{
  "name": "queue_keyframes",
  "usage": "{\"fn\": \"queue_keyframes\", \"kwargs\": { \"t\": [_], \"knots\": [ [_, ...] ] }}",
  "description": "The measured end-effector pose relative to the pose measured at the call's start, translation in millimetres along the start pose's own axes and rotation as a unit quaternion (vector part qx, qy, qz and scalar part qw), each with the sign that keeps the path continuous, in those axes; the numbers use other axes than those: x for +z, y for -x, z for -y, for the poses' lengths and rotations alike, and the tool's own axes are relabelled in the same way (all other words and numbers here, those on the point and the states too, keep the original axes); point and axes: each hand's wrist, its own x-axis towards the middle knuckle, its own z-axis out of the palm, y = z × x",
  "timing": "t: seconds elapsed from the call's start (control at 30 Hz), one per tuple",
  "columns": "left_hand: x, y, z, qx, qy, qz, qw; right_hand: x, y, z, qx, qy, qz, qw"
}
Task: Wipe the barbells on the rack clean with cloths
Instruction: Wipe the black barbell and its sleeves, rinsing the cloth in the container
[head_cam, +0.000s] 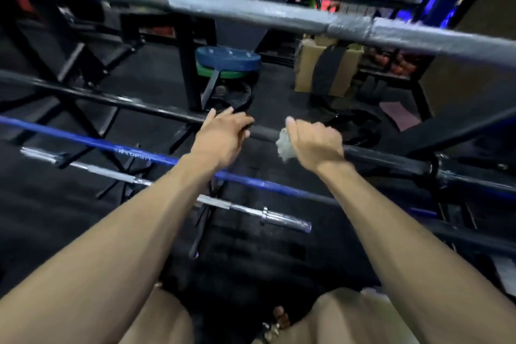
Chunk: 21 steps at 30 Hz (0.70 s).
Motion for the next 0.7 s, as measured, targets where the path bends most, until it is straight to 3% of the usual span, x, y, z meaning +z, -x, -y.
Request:
{"fn": "queue_keyframes", "kwargs": {
  "t": [0.13,0.37,0.53,0.6,0.7],
  "knots": [
    [4.5,0.0,-6.7,-0.019,-0.029,0.03,0.999,7.9,26.0,-1.5,-0.013,-0.128,-0.006,0.992],
    [11.2,1.3,-8.1,-0.031,-0.032,0.015,0.999,8.8,20.3,-3.5,-0.016,-0.07,0.034,0.997],
    [14.4,4.3,-5.8,-0.031,-0.027,-0.012,0.999,4.9,9.4,1.0,-0.046,-0.015,-0.011,0.999],
    [14.1,5.7,-5.4,-0.031,-0.029,-0.014,0.999,-0.8,6.5,2.6,-0.033,0.005,0.039,0.999],
    [17.6,8.1,-5.6,-0.027,-0.035,-0.026,0.999,-0.4,1.7,-0.4,-0.037,-0.065,0.02,0.997]
  ]
}}
